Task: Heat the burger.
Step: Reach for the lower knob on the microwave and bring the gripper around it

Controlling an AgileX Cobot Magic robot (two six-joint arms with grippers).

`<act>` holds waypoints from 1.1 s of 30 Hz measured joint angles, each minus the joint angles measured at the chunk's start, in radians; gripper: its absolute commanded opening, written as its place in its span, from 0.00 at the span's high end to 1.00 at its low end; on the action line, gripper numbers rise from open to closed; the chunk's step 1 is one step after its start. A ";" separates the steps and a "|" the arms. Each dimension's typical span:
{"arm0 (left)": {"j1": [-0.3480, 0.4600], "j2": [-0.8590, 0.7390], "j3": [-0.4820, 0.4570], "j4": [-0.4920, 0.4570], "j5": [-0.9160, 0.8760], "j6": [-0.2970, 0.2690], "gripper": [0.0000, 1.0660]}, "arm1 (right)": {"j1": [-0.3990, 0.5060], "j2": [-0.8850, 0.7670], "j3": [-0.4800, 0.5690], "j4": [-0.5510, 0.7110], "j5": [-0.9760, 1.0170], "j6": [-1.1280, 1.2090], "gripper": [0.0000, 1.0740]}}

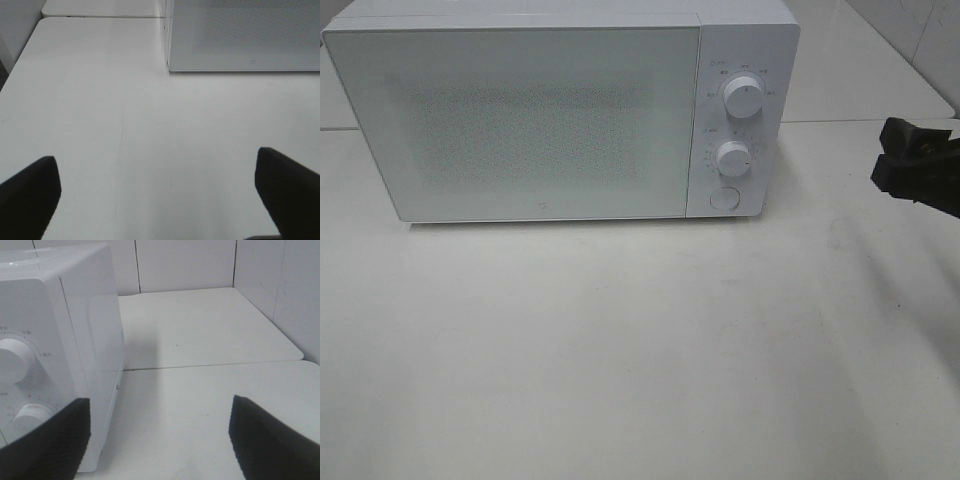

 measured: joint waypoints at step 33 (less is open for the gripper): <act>0.000 0.000 0.000 0.000 0.000 0.000 0.08 | 0.497 0.348 -0.188 0.479 -0.177 -0.182 0.30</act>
